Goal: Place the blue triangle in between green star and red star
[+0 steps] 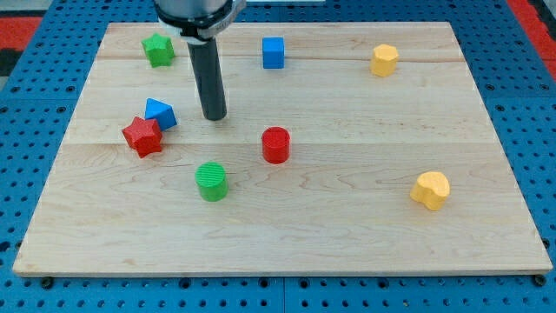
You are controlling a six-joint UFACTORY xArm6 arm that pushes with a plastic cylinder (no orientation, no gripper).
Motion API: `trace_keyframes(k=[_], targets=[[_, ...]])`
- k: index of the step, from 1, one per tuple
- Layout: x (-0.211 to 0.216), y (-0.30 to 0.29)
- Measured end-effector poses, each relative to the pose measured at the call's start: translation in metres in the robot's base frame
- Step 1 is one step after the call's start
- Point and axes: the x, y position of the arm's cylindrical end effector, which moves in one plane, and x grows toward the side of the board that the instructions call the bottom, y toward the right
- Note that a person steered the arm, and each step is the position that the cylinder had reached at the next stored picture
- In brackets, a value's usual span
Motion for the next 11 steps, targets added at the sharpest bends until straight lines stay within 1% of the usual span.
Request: trace_keyframes(k=[1,2,3,5,6,7,8,9,10,11], targets=[[0.005,-0.016],[0.005,-0.072],[0.005,-0.108],[-0.011,-0.086],[-0.014,-0.086],[-0.04,-0.085],[-0.07,-0.101],[-0.079,-0.146],[-0.079,-0.212],[-0.049,-0.207]])
